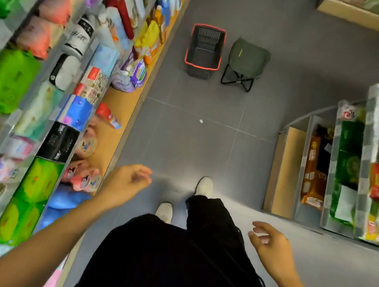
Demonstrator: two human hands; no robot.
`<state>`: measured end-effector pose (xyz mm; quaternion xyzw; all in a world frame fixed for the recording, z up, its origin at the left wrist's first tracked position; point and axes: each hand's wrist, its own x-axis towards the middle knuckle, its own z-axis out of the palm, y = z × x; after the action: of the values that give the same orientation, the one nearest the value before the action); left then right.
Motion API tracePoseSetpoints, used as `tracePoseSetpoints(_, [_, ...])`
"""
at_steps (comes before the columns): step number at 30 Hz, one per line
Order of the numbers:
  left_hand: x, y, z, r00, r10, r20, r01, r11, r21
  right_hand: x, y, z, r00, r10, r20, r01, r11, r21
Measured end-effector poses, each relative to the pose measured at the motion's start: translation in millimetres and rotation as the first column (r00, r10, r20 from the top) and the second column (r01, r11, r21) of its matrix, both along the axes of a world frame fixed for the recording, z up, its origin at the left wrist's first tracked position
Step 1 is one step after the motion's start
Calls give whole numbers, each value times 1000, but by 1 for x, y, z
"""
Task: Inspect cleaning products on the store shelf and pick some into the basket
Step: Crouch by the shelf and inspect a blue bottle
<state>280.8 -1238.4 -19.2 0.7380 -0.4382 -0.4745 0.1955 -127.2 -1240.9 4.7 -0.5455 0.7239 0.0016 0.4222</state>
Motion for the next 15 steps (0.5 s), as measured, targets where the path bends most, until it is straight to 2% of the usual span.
tracePoseSetpoints(4, [-2,-99,-7,996,-78,48,77,997,13,-4,-80,-18,998,-64,27,64,998,2])
tracePoseSetpoints(8, [-7,-185,-8,993,-78,85,74,996,57,-9,-180,-27,993,-79,86,78,997,6])
tracePoseSetpoints(15, [-3,-290,4,988,-13,152,-2,995,103,-8,-359,-13,991,35,128,-34,999,-12])
